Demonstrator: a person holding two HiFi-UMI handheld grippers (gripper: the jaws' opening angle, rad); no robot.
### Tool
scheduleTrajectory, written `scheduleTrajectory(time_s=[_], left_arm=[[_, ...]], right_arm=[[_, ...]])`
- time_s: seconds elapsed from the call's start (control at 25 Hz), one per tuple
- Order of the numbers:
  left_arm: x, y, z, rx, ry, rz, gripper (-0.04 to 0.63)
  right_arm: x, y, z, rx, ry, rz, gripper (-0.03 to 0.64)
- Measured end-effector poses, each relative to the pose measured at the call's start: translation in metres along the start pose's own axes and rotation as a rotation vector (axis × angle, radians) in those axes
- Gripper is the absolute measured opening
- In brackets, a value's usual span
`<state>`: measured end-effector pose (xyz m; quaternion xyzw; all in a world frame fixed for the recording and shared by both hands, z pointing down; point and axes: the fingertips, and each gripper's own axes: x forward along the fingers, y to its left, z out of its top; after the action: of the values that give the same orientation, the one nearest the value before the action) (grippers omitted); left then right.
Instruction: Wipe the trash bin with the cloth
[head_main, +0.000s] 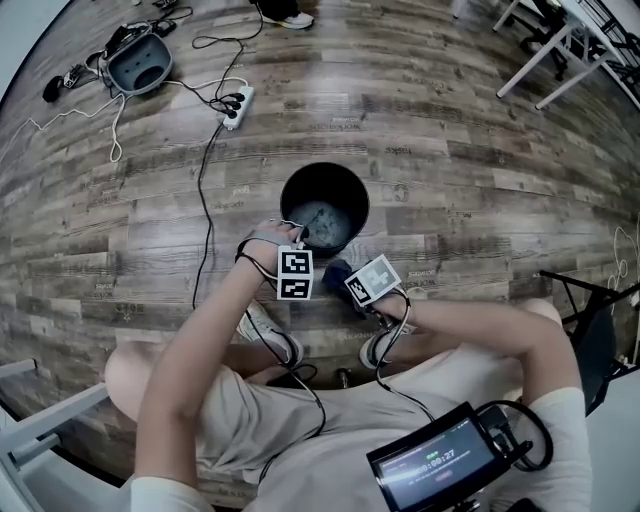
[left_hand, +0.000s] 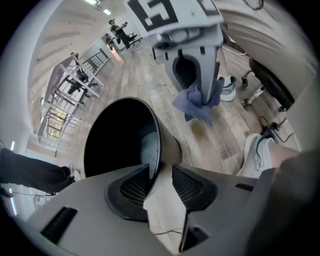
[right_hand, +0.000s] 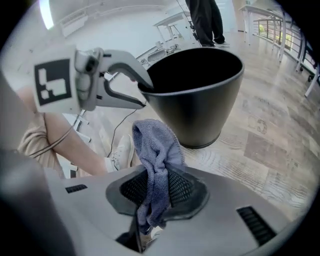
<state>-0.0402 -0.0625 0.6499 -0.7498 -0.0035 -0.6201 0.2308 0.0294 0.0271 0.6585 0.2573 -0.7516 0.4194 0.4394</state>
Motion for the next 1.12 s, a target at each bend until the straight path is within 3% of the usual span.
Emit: scheduleTrajectory(time_s=[0.32,0.52,0.76,1.12], left_arm=[[0.007,0.002,0.004,-0.003,-0.020,0.065,0.138],[0.006,0.002,0.018,-0.102,-0.035,0.042,0.135],[0.008,0.000,0.027,-0.197,-0.006,0.010,0.130],[0.008,0.000,0.028,-0.196,-0.039,0.017,0.129]], right_arm=[[-0.057,0.009,0.018,-0.076,-0.107,0.015,0.080],[-0.061,0.000,0.033,-0.057,-0.154,0.011,0.080],[-0.053,-0.020,0.042,-0.028,-0.139,-0.016,0.080],[-0.022,-0.027,0.052,-0.045,-0.127,-0.041,0.080]])
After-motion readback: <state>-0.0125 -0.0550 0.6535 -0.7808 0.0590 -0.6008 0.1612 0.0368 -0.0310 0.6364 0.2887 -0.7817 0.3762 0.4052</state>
